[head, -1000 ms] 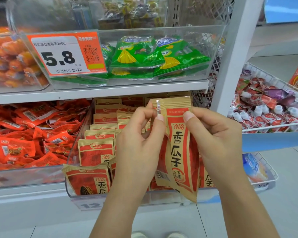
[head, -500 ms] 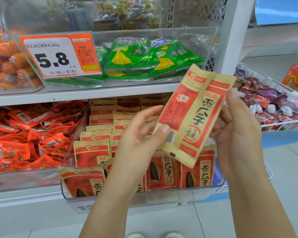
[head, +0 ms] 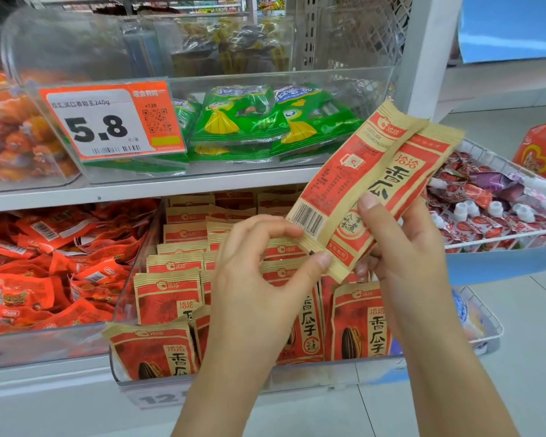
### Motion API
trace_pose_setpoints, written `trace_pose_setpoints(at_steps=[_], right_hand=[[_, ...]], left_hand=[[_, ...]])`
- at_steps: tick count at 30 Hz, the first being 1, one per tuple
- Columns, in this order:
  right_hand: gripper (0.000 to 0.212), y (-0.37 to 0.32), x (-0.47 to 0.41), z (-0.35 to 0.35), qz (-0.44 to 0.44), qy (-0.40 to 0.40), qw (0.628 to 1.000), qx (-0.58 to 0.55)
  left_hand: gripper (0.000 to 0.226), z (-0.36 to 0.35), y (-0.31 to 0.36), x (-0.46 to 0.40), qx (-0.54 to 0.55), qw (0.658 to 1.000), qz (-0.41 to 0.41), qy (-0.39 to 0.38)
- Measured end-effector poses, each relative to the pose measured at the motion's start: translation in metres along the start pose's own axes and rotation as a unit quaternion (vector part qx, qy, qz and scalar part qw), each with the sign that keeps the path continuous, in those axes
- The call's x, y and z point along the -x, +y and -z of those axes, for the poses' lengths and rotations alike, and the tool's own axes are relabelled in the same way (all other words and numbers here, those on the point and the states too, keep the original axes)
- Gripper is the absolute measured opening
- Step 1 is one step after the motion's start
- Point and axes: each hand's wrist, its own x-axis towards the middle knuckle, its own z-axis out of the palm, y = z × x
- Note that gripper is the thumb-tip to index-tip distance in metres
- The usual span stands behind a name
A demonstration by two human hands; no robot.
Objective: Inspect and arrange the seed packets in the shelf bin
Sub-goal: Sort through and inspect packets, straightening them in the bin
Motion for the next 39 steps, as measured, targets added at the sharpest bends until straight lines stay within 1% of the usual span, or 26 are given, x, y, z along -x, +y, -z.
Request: trace_pose_setpoints(at_steps=[4, 8, 11, 13, 17, 23, 27, 32, 33, 35, 37, 39], right_hand=[[0.012, 0.001, 0.003, -0.004, 0.015, -0.008, 1.0, 0.005], [0.012, 0.002, 0.004, -0.005, 0.031, -0.02, 0.999, 0.019], [0.015, 0.002, 0.006, -0.01, 0.037, -0.025, 0.999, 0.028], [0.014, 0.003, 0.008, -0.013, 0.044, -0.021, 0.998, 0.038], [0.013, 0.004, 0.008, -0.014, 0.05, -0.018, 0.997, 0.049], [0.018, 0.005, 0.008, -0.015, 0.034, -0.05, 0.995, 0.082], [0.013, 0.004, 0.006, -0.01, 0.025, -0.052, 0.992, 0.114], [0.01, 0.005, 0.005, -0.005, 0.023, -0.066, 0.989, 0.129], [0.014, 0.005, 0.005, -0.004, 0.025, -0.075, 0.988, 0.132], [0.029, 0.004, 0.003, -0.002, 0.023, -0.107, 0.986, 0.124], [0.049, 0.006, 0.0, 0.001, 0.006, -0.157, 0.982, 0.108], [0.069, 0.009, -0.004, 0.006, -0.025, -0.186, 0.978, 0.088]], left_hand=[[0.025, -0.003, -0.004, 0.002, -0.087, 0.993, -0.065, 0.043], [0.025, -0.008, -0.007, 0.004, -0.153, 0.977, -0.129, 0.078], [0.017, -0.012, -0.006, 0.007, -0.194, 0.962, -0.159, 0.11], [0.013, -0.012, -0.005, 0.007, -0.208, 0.959, -0.155, 0.115], [0.016, -0.01, -0.006, 0.007, -0.227, 0.961, -0.133, 0.086], [0.013, -0.009, -0.017, 0.001, -0.219, 0.969, -0.093, 0.059], [0.019, -0.007, -0.016, -0.001, -0.193, 0.979, -0.056, 0.015], [0.019, -0.004, -0.014, 0.001, -0.202, 0.978, -0.059, 0.005], [0.018, -0.004, -0.013, 0.001, -0.2, 0.978, -0.055, 0.004], [0.015, -0.002, -0.011, 0.002, -0.173, 0.984, -0.037, -0.005], [0.016, 0.001, -0.009, 0.003, -0.104, 0.994, -0.011, -0.028], [0.021, 0.004, -0.008, 0.003, -0.039, 0.997, 0.005, -0.07]])
